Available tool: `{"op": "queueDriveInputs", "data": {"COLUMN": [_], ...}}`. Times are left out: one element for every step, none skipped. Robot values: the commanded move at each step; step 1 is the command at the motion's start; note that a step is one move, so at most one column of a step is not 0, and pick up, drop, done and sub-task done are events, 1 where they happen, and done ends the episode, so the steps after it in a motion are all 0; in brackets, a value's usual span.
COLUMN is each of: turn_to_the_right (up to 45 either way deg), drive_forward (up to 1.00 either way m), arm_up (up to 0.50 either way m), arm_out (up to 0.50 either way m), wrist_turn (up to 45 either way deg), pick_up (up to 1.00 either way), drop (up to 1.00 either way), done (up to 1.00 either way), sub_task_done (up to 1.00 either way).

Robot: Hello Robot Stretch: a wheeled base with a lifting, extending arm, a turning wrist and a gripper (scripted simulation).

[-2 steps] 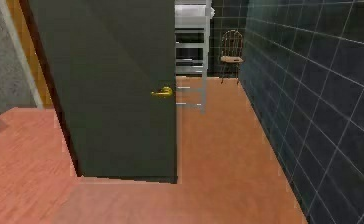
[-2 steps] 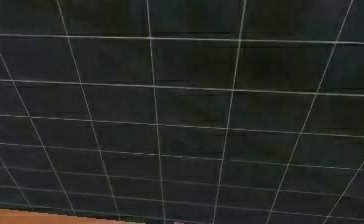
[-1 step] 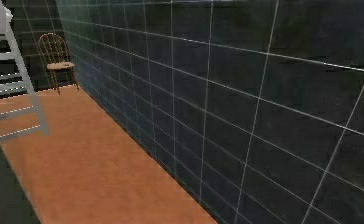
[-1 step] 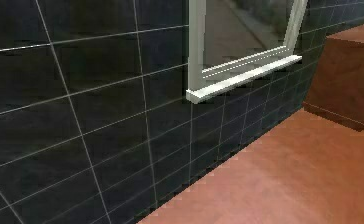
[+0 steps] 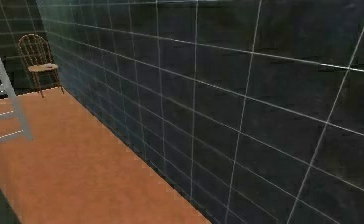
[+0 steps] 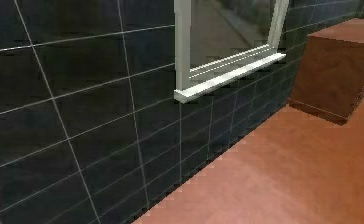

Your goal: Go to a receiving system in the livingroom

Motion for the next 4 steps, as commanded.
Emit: {"op": "queueDriveInputs", "data": {"turn_to_the_right": [0.0, -45.0, -45.0, -30.0], "drive_forward": [0.05, 0.0, 0.0, 0.0], "arm_up": [0.0, 0.0, 0.0, 0.0], "arm_out": [0.0, 0.0, 0.0, 0.0], "wrist_turn": [0.0, 0.0, 0.0, 0.0], "pick_up": [0.0, 0.0, 0.0, 0.0], "drop": [0.0, 0.0, 0.0, 0.0], "done": [0.0, 0.0, 0.0, 0.0], "sub_task_done": [0.0, 0.0, 0.0, 0.0]}}
